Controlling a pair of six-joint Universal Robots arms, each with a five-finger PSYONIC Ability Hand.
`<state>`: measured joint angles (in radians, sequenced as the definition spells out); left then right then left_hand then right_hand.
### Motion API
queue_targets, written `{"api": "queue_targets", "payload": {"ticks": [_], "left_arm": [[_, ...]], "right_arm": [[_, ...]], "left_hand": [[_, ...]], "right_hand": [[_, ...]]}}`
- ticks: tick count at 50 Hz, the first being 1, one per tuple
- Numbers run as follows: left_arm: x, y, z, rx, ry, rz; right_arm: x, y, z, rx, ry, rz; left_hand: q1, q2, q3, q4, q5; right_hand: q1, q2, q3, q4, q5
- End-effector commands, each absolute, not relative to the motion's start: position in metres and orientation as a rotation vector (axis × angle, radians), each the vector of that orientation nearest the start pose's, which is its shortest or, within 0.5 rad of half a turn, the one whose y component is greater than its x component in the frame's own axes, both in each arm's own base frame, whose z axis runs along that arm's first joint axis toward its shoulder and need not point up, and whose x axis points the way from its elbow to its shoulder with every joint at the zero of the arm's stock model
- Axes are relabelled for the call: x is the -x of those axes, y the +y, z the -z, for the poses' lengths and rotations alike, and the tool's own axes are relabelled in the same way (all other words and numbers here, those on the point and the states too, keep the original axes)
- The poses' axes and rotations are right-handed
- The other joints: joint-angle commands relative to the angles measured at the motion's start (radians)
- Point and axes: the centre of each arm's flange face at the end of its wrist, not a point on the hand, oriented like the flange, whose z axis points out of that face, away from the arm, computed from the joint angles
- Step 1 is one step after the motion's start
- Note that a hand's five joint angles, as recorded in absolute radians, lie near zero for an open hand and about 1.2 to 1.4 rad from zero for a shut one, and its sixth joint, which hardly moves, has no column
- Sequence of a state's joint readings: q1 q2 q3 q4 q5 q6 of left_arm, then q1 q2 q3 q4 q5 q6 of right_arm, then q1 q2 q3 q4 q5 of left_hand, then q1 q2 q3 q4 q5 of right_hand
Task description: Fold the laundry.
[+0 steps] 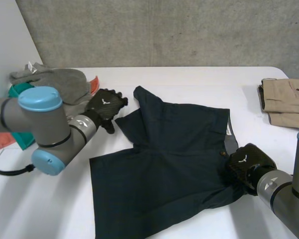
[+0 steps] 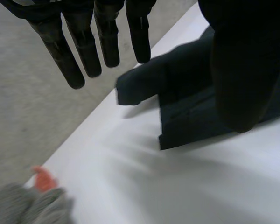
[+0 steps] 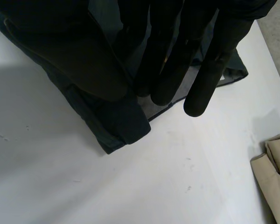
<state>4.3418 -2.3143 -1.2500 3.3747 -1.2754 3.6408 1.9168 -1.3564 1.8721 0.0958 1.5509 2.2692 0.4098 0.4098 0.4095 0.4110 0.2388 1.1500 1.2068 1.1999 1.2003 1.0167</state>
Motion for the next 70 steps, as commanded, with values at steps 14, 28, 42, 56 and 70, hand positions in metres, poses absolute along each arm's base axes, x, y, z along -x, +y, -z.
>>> {"api": "queue_targets", "payload": {"ticks": [14, 28, 42, 56, 70], "left_arm": [[0.323, -0.378, -0.094, -1.460, 2.168, 2.089], [0.311, -0.362, -0.113, -1.233, 2.084, 1.887], [0.298, -0.308, -0.133, -1.094, 2.052, 1.697], [0.303, -0.290, -0.141, -1.070, 2.000, 1.665], [0.269, -0.180, -0.197, -1.042, 2.398, 1.759]], "right_arm": [[-0.214, -0.209, -0.154, 1.699, 2.476, 1.518], [-0.214, -0.210, -0.155, 1.674, 2.477, 1.534], [-0.216, -0.209, -0.155, 1.613, 2.486, 1.540], [-0.215, -0.210, -0.156, 1.585, 2.497, 1.539], [-0.220, -0.221, -0.168, 1.266, 2.510, 1.597]], "left_hand": [[0.703, 0.703, 0.704, 0.702, 0.700], [0.986, 0.986, 0.987, 0.985, 0.983], [0.986, 0.986, 0.987, 0.985, 0.983], [-0.223, -0.223, -0.222, -0.224, -0.226], [-0.114, -0.114, -0.114, -0.115, -0.118]], "right_hand": [[0.246, 0.189, 0.196, 0.196, 0.205], [0.246, 0.189, 0.196, 0.196, 0.205], [0.246, 0.189, 0.196, 0.196, 0.205], [0.246, 0.189, 0.196, 0.196, 0.205], [0.246, 0.189, 0.196, 0.196, 0.205]]}}
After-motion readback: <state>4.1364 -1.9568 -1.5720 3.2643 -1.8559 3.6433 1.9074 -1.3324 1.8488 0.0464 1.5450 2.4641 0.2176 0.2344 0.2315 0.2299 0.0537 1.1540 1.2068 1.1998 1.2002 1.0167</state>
